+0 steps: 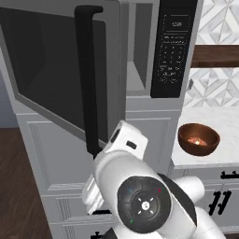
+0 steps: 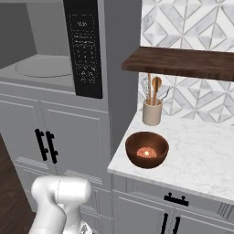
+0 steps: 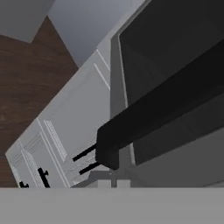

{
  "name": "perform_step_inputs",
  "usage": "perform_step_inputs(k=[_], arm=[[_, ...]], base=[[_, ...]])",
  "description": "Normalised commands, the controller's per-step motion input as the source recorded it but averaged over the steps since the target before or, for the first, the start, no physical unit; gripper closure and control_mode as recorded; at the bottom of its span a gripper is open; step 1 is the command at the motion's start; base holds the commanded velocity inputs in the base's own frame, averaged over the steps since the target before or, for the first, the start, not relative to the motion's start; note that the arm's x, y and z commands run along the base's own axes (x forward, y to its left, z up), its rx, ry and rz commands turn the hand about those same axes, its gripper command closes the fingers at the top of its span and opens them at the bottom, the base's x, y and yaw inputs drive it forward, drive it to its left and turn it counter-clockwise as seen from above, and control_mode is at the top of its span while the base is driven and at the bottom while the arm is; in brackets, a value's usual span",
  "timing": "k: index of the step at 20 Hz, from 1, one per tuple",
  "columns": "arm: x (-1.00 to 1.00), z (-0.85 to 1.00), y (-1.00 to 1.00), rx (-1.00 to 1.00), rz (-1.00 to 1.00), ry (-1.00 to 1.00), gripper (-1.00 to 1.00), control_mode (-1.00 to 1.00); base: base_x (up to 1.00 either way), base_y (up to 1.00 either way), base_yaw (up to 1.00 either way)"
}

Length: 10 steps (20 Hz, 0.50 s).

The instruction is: Open the microwave, place the bowl with waffle inside the microwave, then close the microwave door and turn it on.

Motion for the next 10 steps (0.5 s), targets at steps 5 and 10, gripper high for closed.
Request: perform_step_inputs(k=[5, 10], arm=[[-1.00, 0.00, -0.48, 0.01, 0.00, 0.00, 1.00, -1.00], [-0.25, 0.07, -1.00, 0.15, 0.00, 0.00, 1.00, -1.00]], base=[[0.00, 0.00, 0.00], [0.00, 0.00, 0.00]])
